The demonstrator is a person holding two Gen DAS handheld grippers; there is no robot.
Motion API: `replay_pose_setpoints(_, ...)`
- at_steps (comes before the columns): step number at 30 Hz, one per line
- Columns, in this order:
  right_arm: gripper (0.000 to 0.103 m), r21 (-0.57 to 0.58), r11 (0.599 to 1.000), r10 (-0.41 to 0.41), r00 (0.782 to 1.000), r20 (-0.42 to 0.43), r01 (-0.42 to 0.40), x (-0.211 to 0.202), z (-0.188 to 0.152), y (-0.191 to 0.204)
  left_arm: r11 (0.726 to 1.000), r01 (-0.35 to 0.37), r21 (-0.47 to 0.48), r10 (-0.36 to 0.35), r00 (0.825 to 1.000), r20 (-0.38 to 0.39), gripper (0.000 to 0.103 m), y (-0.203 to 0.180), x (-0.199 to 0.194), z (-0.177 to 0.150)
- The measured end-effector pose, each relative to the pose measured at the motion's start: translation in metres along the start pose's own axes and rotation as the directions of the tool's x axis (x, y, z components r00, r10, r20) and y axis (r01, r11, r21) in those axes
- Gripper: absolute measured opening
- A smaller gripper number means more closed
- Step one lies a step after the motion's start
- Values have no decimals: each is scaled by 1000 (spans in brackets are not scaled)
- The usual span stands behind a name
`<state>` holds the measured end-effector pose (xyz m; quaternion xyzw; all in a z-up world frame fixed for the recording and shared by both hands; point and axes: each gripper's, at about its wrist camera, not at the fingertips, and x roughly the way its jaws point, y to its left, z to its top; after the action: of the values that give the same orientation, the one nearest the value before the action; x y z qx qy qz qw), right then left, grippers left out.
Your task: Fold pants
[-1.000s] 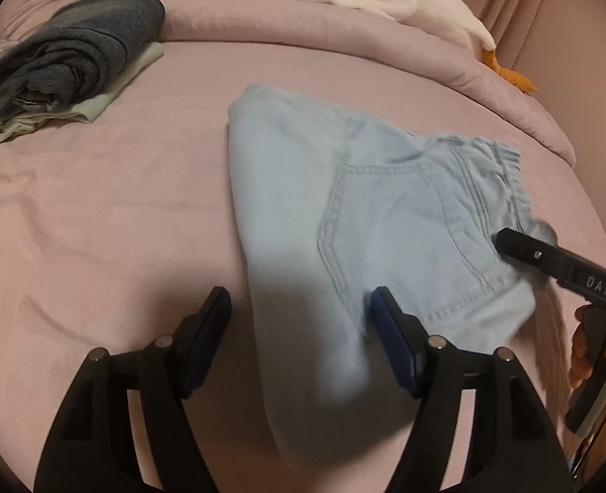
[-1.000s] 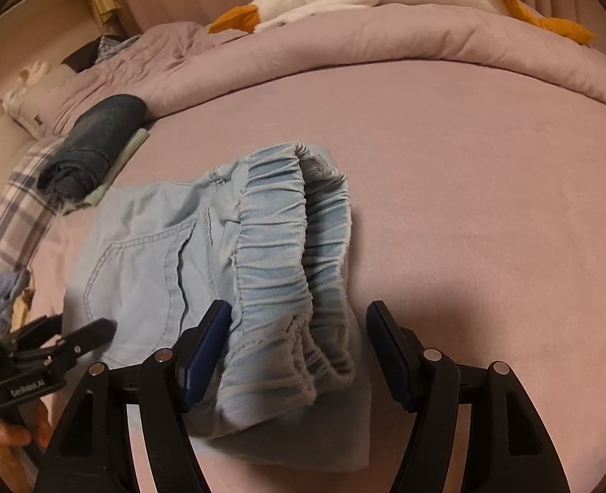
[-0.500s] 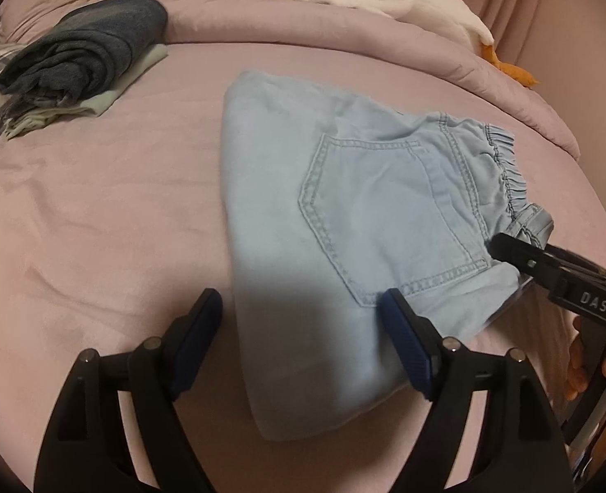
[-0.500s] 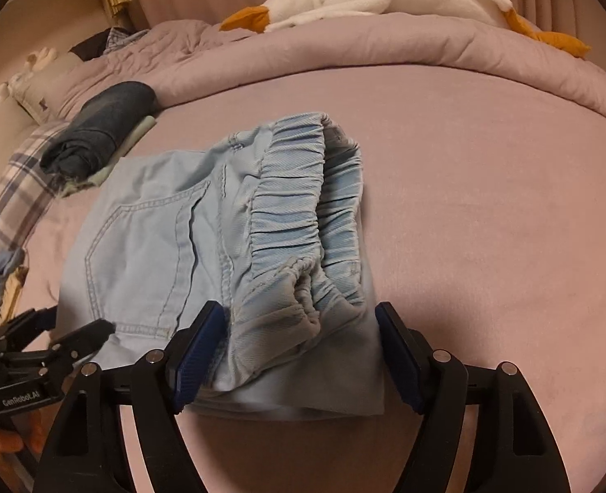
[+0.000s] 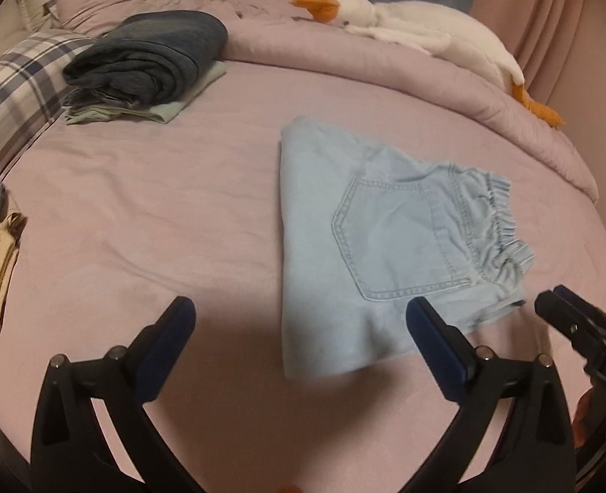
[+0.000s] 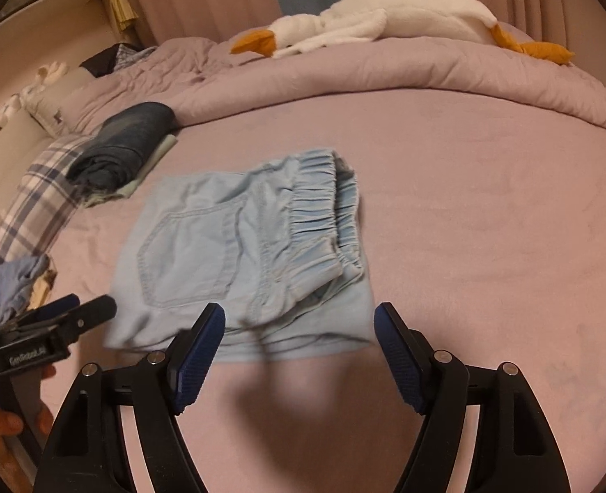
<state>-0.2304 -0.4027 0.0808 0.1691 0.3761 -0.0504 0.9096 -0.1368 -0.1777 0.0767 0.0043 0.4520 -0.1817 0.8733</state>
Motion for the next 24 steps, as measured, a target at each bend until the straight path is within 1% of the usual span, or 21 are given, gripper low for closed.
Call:
replay_pose_setpoints(1, 87, 0, 1000, 7, 1000, 7, -7, -3, 0, 2, 1000, 0, -5, 0, 1000, -6, 102, 0, -3, 0)
replay_pose_setpoints(2, 93, 0, 1000, 13, 1000, 13, -13, -6, 1, 4, 1000, -8, -5, 8, 1000, -13, 103, -1, -6, -1)
replay_pose_setpoints(3, 95, -1, 1000, 19, 1000, 17, -19, -10, 1, 5, 999, -35, -1, 35, 999, -22, 103, -3, -9, -1)
replay_pose_setpoints(4, 95, -4, 1000, 25, 999, 19, -25, -13, 1, 7, 998, -65, 9, 65, 998, -25, 103, -5, -12, -1)
replay_pose_setpoints(5, 96, -7, 1000, 27, 999, 21, -27, -17, 1, 8, 993, -113, 27, 114, 993, -27, 103, -9, -16, -2)
replay_pose_setpoints(7, 96, -16, 1000, 22, 1000, 21, -22, -22, 0, 11, 988, -147, 53, 147, 989, -1, 102, -14, -26, -6)
replay_pose_setpoints(11, 96, -45, 999, 17, 999, 40, -15, -43, -4, 17, 989, -132, 73, 130, 991, 25, 103, -20, -48, -11)
replay_pose_setpoints(16, 96, -84, 996, 13, 997, 79, -7, -75, -7, 28, 989, -113, 93, 106, 991, 79, 103, -32, -90, -13)
replay_pose_setpoints(21, 96, -109, 994, 14, 990, 138, 1, -109, -7, 38, 988, -121, 95, 106, 983, 151, 103, -41, -126, -15)
replay_pose_setpoints(23, 96, -119, 993, 24, 988, 154, -5, -115, -9, 40, 985, -142, 94, 125, 978, 166, 103, -41, -129, -18)
replay_pose_setpoints(24, 96, -119, 993, 20, 988, 150, -2, -113, -10, 40, 985, -148, 92, 132, 978, 161, 103, -41, -129, -19)
